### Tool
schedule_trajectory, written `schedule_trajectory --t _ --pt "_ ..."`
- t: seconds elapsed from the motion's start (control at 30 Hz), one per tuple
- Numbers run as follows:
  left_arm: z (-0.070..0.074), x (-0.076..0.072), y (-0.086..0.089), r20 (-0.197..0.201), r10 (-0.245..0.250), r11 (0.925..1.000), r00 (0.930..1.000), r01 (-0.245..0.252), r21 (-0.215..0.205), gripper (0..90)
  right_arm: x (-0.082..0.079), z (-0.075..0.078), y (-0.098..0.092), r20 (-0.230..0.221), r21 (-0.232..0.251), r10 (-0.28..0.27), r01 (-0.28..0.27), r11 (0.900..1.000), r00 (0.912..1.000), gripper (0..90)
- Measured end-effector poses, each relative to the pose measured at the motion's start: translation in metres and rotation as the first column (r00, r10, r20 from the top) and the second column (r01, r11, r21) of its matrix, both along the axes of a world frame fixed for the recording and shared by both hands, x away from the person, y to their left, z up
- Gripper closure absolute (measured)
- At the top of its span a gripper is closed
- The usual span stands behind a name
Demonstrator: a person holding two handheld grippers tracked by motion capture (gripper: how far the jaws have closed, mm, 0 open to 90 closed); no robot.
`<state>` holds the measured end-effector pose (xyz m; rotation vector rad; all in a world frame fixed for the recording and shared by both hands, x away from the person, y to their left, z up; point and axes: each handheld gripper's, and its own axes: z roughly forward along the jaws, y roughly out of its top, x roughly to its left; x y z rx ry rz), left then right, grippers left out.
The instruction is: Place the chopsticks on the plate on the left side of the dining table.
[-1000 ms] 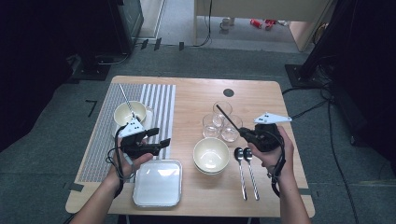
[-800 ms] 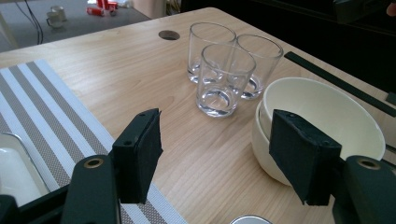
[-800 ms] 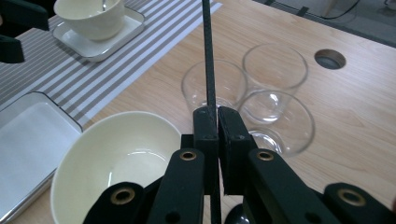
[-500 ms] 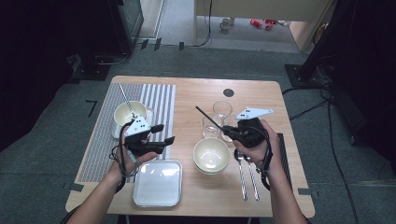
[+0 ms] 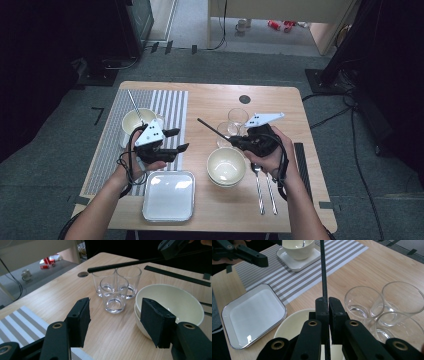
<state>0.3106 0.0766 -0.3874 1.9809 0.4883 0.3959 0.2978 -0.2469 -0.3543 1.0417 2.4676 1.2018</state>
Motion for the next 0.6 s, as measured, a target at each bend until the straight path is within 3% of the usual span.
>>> schedule_trajectory --t 0.3,0.4,0.5,0.6 --pt "0.003 0.008 -0.004 0.023 -0.102 0.9948 0.9945 0.102 0.006 46.6 0.003 0.003 0.010 -0.019 -0.002 0.083 -0.083 0.997 0.9964 87.6" --pt "0.005 0.012 -0.004 0.044 -0.106 0.9944 0.9934 0.105 0.010 48.0 0.006 0.003 0.012 -0.019 -0.003 0.107 -0.107 0.994 0.9941 87.6" --pt "0.007 0.016 -0.004 0.073 -0.080 0.9966 0.9941 0.078 0.027 48.4 0.009 0.004 0.012 -0.019 -0.005 0.129 -0.129 0.992 0.9915 87.6" --pt "0.009 0.019 -0.004 0.074 -0.082 0.9961 0.9938 0.079 0.040 49.1 0.012 0.005 0.012 -0.016 -0.006 0.153 -0.153 0.988 0.9881 87.6"
